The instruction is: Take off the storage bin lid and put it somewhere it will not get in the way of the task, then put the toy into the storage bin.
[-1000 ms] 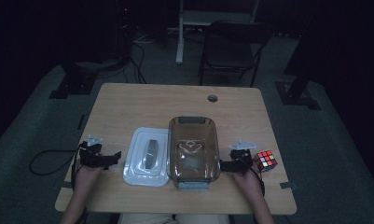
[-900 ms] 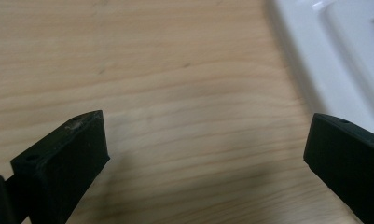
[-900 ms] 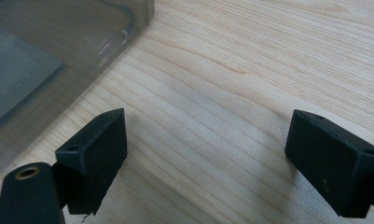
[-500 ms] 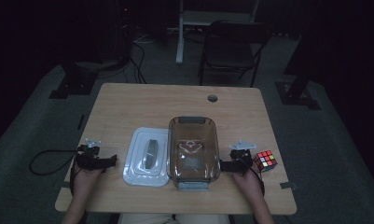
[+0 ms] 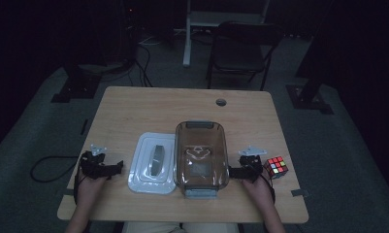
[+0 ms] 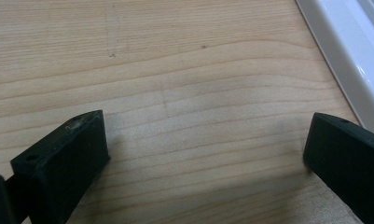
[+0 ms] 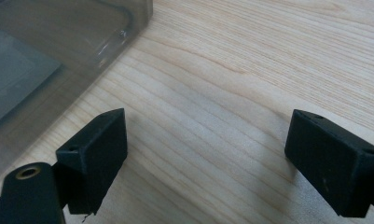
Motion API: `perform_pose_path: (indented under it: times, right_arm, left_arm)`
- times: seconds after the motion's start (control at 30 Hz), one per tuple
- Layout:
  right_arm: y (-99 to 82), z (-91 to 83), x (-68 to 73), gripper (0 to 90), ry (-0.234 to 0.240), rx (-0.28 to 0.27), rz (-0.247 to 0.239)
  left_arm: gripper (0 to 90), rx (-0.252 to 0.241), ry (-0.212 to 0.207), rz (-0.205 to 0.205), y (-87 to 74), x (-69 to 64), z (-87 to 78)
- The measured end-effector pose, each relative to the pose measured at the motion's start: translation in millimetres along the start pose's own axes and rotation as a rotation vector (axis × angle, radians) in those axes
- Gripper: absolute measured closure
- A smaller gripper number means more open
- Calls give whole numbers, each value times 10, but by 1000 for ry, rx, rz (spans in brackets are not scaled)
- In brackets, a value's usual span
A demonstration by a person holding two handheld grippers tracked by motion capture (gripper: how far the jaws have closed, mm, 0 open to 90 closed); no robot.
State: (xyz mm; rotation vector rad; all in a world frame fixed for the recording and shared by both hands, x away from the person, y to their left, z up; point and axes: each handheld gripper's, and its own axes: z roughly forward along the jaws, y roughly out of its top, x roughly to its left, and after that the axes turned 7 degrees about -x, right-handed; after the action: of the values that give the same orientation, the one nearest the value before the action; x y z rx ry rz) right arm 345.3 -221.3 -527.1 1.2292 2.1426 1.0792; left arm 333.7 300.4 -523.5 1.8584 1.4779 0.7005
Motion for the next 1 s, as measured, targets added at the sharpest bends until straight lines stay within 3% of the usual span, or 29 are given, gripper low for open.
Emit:
perform_pose_path:
  times: [0.6,1.0]
  right_arm:
    - [74,-25,70,122,19,80,5]
    - [233,-299,48,132,-5,-4,11]
  left_arm:
    - [5,-3,2,-3,-5,-3,-1]
    - [5,-3,2,-2,-5,-3,-1]
